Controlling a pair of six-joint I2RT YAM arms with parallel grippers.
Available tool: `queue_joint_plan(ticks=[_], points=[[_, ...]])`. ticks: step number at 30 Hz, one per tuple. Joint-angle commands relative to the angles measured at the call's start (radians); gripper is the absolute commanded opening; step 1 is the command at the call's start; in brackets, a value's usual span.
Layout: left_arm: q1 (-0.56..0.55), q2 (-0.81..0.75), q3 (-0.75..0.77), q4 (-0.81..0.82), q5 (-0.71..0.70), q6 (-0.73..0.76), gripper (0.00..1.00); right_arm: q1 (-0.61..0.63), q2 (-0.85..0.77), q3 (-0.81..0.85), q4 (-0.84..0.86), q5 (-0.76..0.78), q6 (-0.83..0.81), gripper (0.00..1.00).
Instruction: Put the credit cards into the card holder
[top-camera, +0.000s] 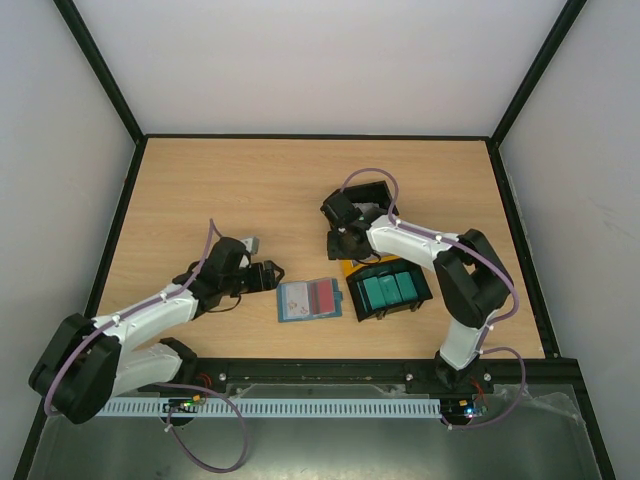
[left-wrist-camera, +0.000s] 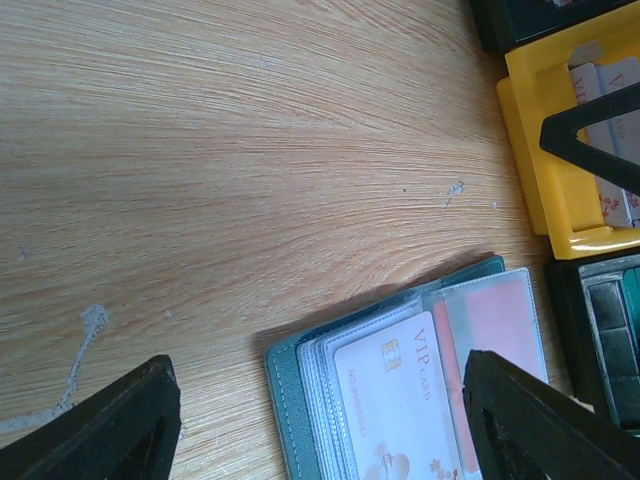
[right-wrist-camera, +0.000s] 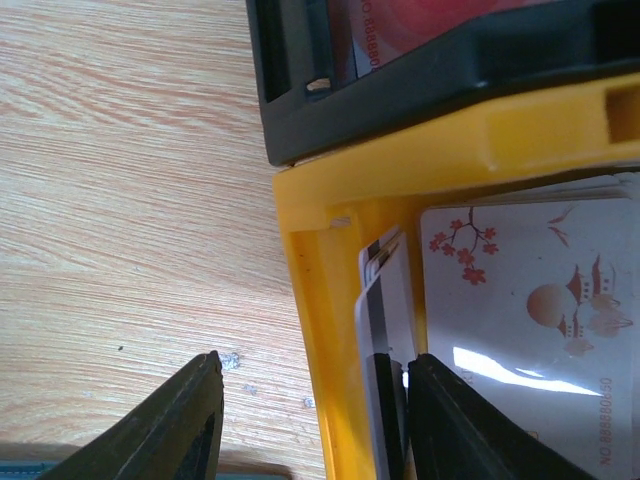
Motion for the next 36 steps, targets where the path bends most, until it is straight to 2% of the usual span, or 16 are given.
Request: queue_joint_plan(ticks=[1, 11, 18, 24, 31, 36], points=[[0.004, 0.011, -0.012, 0.020, 0.009, 0.010, 0.78, 0.002, -0.040, 0.003, -0.033, 0.003, 0.015, 0.48], [0.004, 0.039, -0.011, 0.031, 0.020, 0.010, 0.78, 0.002, -0.059, -0.013, -0.040, 0.008, 0.018, 0.38], [0.006, 0.056, -0.014, 0.044, 0.031, 0.007, 0.78, 0.002, -0.070, -0.025, -0.034, 0.007, 0.019, 0.37], [0.006, 0.068, -0.015, 0.050, 0.038, 0.006, 0.78, 0.001, -0.076, -0.034, -0.032, 0.010, 0.022, 0.29], [0.006, 0.088, -0.019, 0.067, 0.049, 0.003, 0.78, 0.002, -0.092, -0.043, -0.032, 0.023, 0.025, 0.28], [0.006, 0.098, -0.023, 0.075, 0.055, 0.002, 0.77, 0.002, -0.100, -0.047, -0.034, 0.034, 0.025, 0.19]])
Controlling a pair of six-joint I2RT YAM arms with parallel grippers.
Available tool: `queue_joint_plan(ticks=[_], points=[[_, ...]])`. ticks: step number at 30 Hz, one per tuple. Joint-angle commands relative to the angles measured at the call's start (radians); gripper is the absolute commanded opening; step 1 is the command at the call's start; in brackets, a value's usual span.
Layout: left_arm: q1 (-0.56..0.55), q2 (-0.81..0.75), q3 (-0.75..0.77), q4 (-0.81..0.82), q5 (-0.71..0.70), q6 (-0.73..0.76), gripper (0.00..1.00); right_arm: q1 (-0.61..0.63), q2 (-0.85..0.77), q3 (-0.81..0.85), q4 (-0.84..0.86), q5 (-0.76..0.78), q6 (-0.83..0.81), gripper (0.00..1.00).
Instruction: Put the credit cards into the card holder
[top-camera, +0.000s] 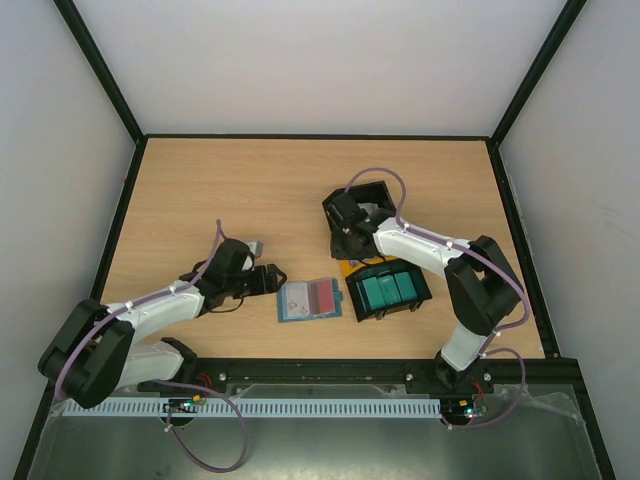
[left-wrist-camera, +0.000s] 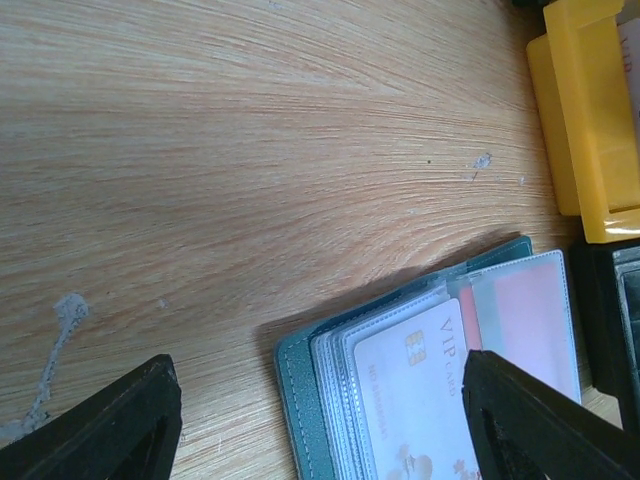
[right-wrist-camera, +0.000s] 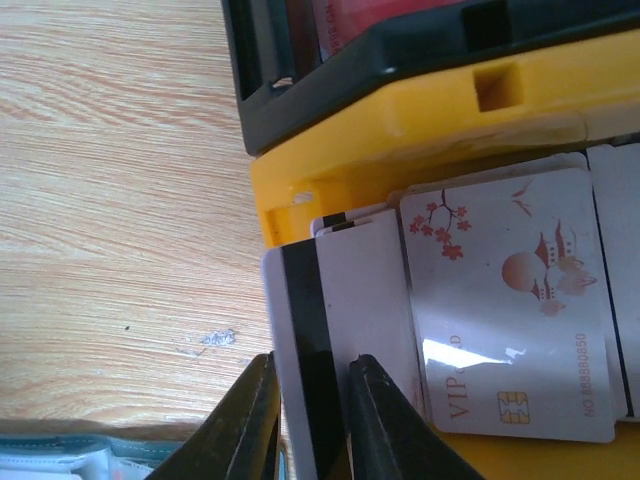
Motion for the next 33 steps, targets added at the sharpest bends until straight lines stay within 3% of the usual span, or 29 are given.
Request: queue_joint_plan(ticks=[1, 12, 29, 33], points=[[0.006, 0.010, -0.012, 0.018, 0.016, 0.003, 0.77, 0.002, -0.033, -0.016, -0.023, 0.026, 0.012, 0.17], [0.006, 0.010, -0.016, 0.025, 0.025, 0.000, 0.77, 0.002, -0.061, -0.018, -0.039, 0.069, 0.013, 0.06], [0.006, -0.060, 0.000, 0.038, 0.036, -0.014, 0.78, 0.003, -0.237, -0.028, -0.044, 0.181, -0.011, 0.02], [0.006, -0.127, 0.015, 0.048, 0.048, -0.009, 0.83, 0.002, -0.344, -0.050, 0.035, 0.068, -0.013, 0.02]])
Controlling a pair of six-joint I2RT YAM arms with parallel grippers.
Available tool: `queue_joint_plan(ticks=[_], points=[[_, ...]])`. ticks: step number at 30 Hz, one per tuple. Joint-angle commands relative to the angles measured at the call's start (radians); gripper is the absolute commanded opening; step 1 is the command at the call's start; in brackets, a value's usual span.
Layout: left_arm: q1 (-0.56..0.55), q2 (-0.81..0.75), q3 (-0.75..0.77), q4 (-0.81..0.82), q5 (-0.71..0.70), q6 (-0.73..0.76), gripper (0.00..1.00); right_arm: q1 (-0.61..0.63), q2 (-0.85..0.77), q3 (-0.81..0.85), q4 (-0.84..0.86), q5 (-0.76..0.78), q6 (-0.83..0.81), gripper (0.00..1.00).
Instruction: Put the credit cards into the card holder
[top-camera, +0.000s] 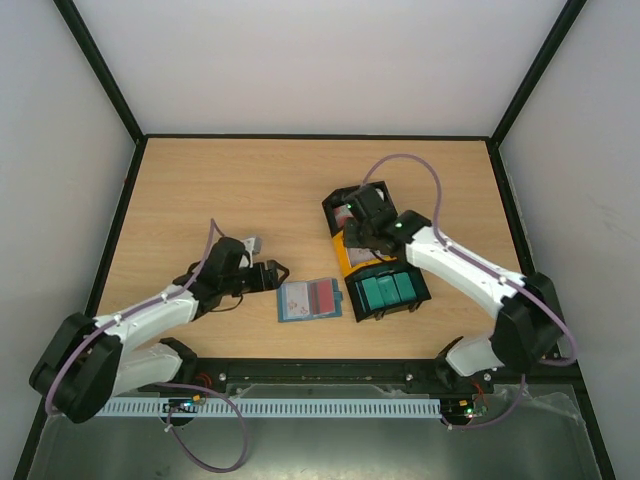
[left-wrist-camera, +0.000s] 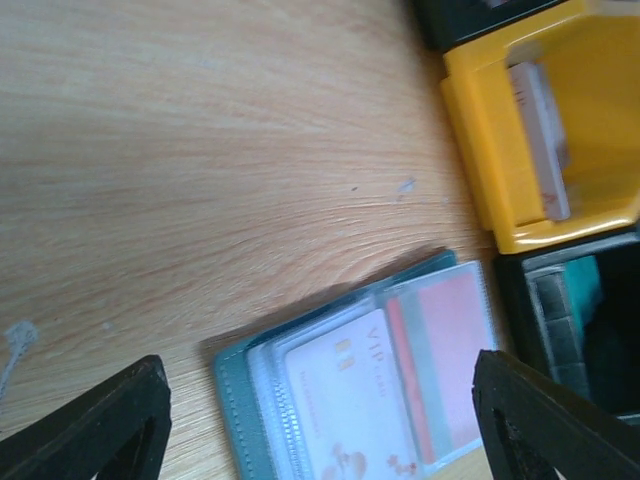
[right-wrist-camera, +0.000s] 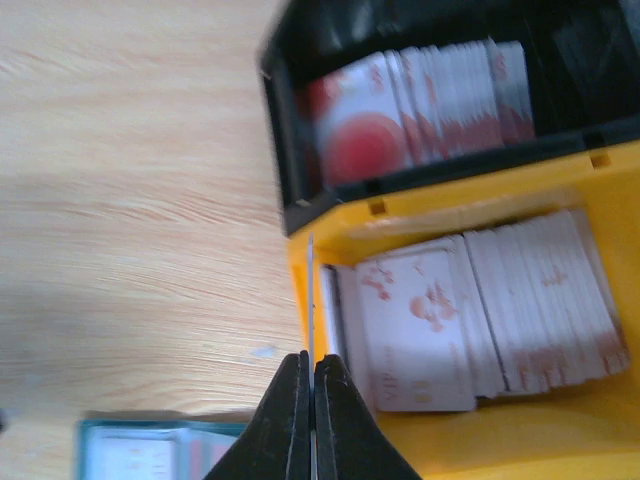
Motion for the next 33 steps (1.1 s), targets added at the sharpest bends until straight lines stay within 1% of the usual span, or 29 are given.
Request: queue_joint_plan(ticks=[1, 3, 6, 9, 11, 15, 18, 22, 24, 29, 31, 33], points=[[0.006, -0.088, 0.022, 0.036, 0.028, 0.000, 0.85, 0.003, -0.135, -0.037, 0.107, -0.097, 0.002, 0.02], [0.006, -0.136, 0.024, 0.056, 0.049, -0.014, 0.92, 0.003, -0.194, -0.091, 0.217, -0.203, 0.032, 0.02], [0.006, -0.211, 0.016, 0.110, 0.090, -0.059, 0.99, 0.003, -0.276, -0.209, 0.427, -0.374, 0.123, 0.02], [0.005, -0.272, 0.006, 0.188, 0.138, -0.140, 1.00, 0.004, -0.316, -0.312, 0.652, -0.535, 0.223, 0.02], [0.004, -0.301, -0.005, 0.257, 0.171, -0.215, 1.00, 0.003, -0.311, -0.367, 0.784, -0.649, 0.281, 0.02], [-0.001, -0.290, -0.011, 0.346, 0.238, -0.333, 0.97, 0.005, -0.294, -0.430, 0.965, -0.781, 0.371, 0.02], [-0.010, -0.265, -0.033, 0.437, 0.270, -0.401, 0.89, 0.006, -0.289, -0.476, 1.101, -0.839, 0.450, 0.02], [-0.029, -0.232, -0.058, 0.599, 0.312, -0.501, 0.69, 0.008, -0.279, -0.507, 1.179, -0.864, 0.504, 0.02], [-0.037, -0.229, -0.065, 0.635, 0.315, -0.526, 0.58, 0.007, -0.280, -0.511, 1.184, -0.863, 0.508, 0.02], [-0.043, -0.232, -0.083, 0.654, 0.299, -0.538, 0.38, 0.007, -0.278, -0.534, 1.218, -0.852, 0.535, 0.02], [-0.047, -0.221, -0.100, 0.693, 0.303, -0.565, 0.32, 0.007, -0.272, -0.549, 1.244, -0.854, 0.549, 0.02], [-0.047, -0.202, -0.116, 0.755, 0.318, -0.598, 0.30, 0.008, -0.269, -0.556, 1.259, -0.856, 0.558, 0.02]])
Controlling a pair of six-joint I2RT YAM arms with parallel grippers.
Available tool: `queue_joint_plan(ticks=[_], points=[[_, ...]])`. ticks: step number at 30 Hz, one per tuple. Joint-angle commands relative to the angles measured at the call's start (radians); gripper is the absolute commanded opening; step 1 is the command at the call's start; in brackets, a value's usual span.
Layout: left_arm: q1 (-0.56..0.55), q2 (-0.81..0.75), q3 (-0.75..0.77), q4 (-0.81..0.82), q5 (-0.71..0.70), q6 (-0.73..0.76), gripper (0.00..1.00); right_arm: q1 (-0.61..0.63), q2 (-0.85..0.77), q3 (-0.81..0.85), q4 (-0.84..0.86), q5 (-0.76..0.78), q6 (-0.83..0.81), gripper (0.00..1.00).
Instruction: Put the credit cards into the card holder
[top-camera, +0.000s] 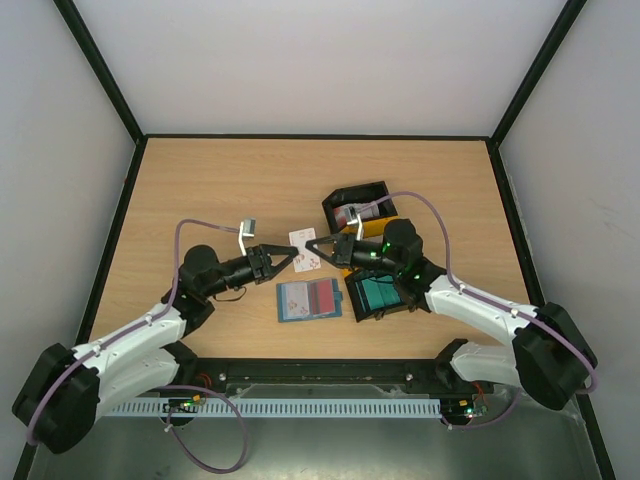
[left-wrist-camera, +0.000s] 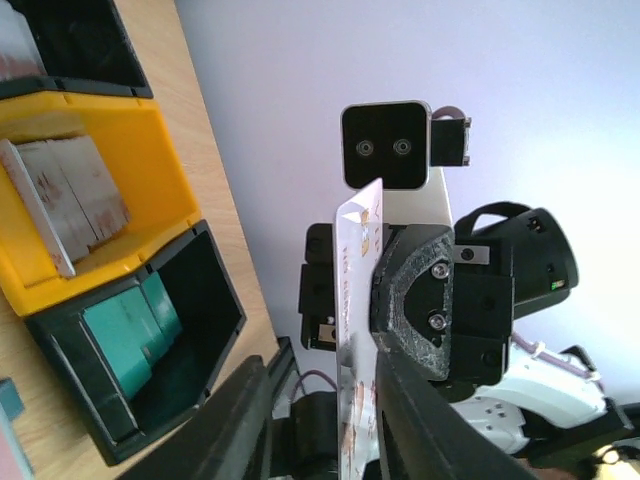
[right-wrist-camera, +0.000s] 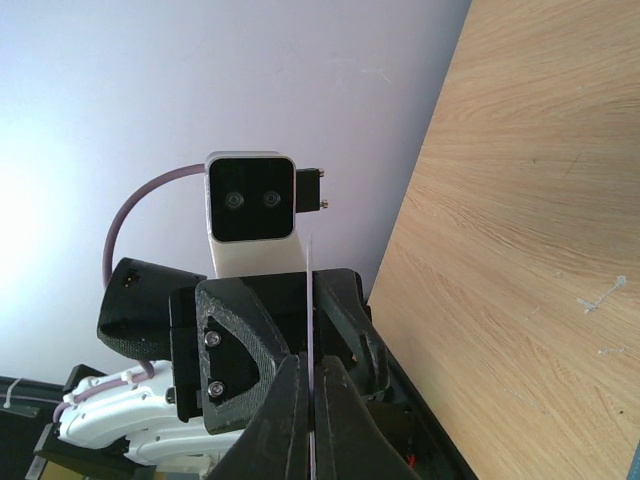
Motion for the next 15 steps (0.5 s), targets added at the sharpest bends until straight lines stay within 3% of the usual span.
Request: queue_joint_plan(ticks=[1, 5, 8, 10, 11, 13, 15], points=[[-0.004, 0.036, -0.034, 0.164, 0.039, -0.076, 0.28, 0.004, 0.012, -0.024, 0.099, -0.021, 0.038, 0.02], [-0.005, 0.060, -0.030, 0.197, 0.051, -0.084, 0.20, 0.004, 0.012, -0.030, 0.097, -0.023, 0.030, 0.02], [-0.006, 0.065, -0.033, 0.196, 0.051, -0.068, 0.05, 0.006, 0.015, -0.037, 0.081, -0.022, 0.019, 0.02], [-0.005, 0.062, -0.035, 0.146, 0.037, -0.041, 0.03, 0.006, 0.014, -0.034, 0.022, -0.005, -0.021, 0.05], [-0.005, 0.058, -0.033, 0.105, 0.025, -0.018, 0.02, 0.007, 0.013, -0.030, -0.033, 0.024, -0.052, 0.11], [-0.002, 0.050, -0.026, 0.000, -0.008, 0.040, 0.02, 0.007, 0.008, -0.018, -0.169, 0.093, -0.128, 0.34], [0.003, 0.036, -0.020, -0.119, -0.053, 0.106, 0.02, 0.008, -0.002, -0.008, -0.301, 0.177, -0.200, 0.42]])
